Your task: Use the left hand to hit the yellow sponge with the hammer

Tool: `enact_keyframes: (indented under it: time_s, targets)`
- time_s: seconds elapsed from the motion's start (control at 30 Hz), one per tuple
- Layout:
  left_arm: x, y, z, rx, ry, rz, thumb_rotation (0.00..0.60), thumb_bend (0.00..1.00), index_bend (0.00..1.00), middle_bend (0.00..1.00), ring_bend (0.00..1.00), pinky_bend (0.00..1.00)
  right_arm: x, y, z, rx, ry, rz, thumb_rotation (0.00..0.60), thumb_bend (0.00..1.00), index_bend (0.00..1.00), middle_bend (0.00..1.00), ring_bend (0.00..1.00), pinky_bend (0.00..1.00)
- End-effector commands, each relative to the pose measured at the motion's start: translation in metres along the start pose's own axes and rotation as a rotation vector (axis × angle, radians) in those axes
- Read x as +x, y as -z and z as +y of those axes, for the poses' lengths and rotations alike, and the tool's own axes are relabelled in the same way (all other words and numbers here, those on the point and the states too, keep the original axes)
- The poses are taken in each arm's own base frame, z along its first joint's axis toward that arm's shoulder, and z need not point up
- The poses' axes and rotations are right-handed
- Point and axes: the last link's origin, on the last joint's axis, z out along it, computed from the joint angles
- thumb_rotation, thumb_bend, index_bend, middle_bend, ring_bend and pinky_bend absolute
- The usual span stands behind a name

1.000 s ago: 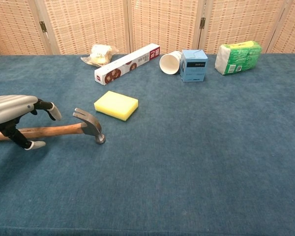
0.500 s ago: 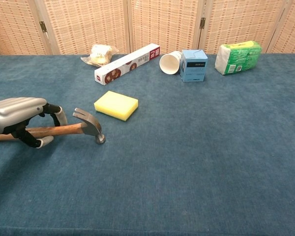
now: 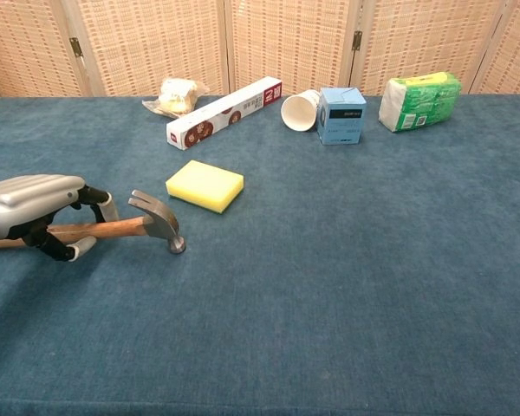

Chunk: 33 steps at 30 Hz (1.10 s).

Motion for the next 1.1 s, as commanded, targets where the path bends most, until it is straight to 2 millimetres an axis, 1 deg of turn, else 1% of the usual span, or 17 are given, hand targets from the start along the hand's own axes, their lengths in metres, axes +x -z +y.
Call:
enact_keyframes:
  time_s: [0.03, 0.17, 0.27, 0.4, 0.47, 0.57, 0.63, 0.73, 0.77, 0.87, 0.93, 1.1]
  targets:
    - [-0.001, 0.000, 0.000, -0.002, -0.001, -0.004, 0.600, 0.55, 0.38, 0.40, 0.21, 0.24, 0.000, 0.000, 0.000, -0.002, 0.000, -0.001, 0.600, 0.26, 0.12, 0.29, 0.19, 0.20]
    - [-0.001, 0.000, 0.001, -0.004, -0.003, -0.007, 0.600, 0.56, 0.39, 0.41, 0.21, 0.24, 0.000, 0.001, 0.001, -0.003, 0.000, 0.000, 0.600, 0.26, 0.12, 0.29, 0.19, 0.20]
    - [-0.001, 0.000, 0.001, -0.005, -0.002, -0.006, 0.600, 0.58, 0.41, 0.43, 0.23, 0.24, 0.000, 0.001, 0.001, -0.004, 0.000, 0.000, 0.600, 0.26, 0.12, 0.29, 0.19, 0.20]
    - [-0.001, -0.002, 0.002, -0.013, 0.015, 0.011, 0.600, 0.60, 0.49, 0.50, 0.31, 0.24, 0.000, 0.001, 0.001, -0.006, 0.000, 0.000, 0.600, 0.26, 0.12, 0.30, 0.19, 0.20]
    - [-0.001, -0.002, 0.001, -0.017, 0.021, 0.013, 0.600, 0.62, 0.53, 0.55, 0.38, 0.26, 0.000, 0.001, 0.001, -0.006, 0.000, 0.000, 0.600, 0.26, 0.12, 0.30, 0.19, 0.20]
    - [-0.001, -0.004, 0.000, -0.018, 0.033, 0.014, 0.600, 0.63, 0.59, 0.60, 0.46, 0.32, 0.001, 0.001, 0.000, -0.006, -0.001, 0.000, 0.600, 0.26, 0.12, 0.30, 0.19, 0.20]
    - [0.000, -0.005, 0.000, -0.023, 0.036, 0.025, 0.600, 0.64, 0.63, 0.65, 0.51, 0.40, 0.001, 0.002, 0.000, -0.008, -0.002, 0.002, 0.600, 0.26, 0.12, 0.30, 0.19, 0.20]
    - [0.002, -0.006, -0.002, -0.031, 0.048, 0.037, 0.600, 0.66, 0.67, 0.69, 0.56, 0.52, 0.002, 0.003, 0.001, -0.015, -0.004, 0.005, 0.600, 0.26, 0.12, 0.30, 0.19, 0.20]
    - [0.003, -0.007, -0.003, -0.033, 0.051, 0.039, 0.600, 0.67, 0.68, 0.70, 0.57, 0.55, 0.002, 0.004, 0.001, -0.017, -0.003, 0.005, 0.600, 0.26, 0.12, 0.30, 0.19, 0.20]
    - [0.004, -0.008, -0.004, -0.046, 0.073, 0.046, 0.600, 0.68, 0.70, 0.71, 0.59, 0.57, 0.001, 0.004, 0.002, -0.021, -0.003, 0.002, 0.600, 0.26, 0.12, 0.30, 0.19, 0.20]
    - [0.006, -0.008, -0.005, -0.058, 0.117, 0.041, 0.600, 0.68, 0.70, 0.71, 0.59, 0.59, 0.001, 0.004, 0.002, -0.022, -0.003, -0.001, 0.600, 0.26, 0.12, 0.30, 0.19, 0.20]
    - [0.018, -0.011, -0.009, -0.103, 0.192, 0.075, 0.600, 0.70, 0.71, 0.72, 0.59, 0.63, 0.002, 0.003, 0.001, -0.023, 0.002, -0.001, 0.600, 0.26, 0.12, 0.30, 0.19, 0.20]
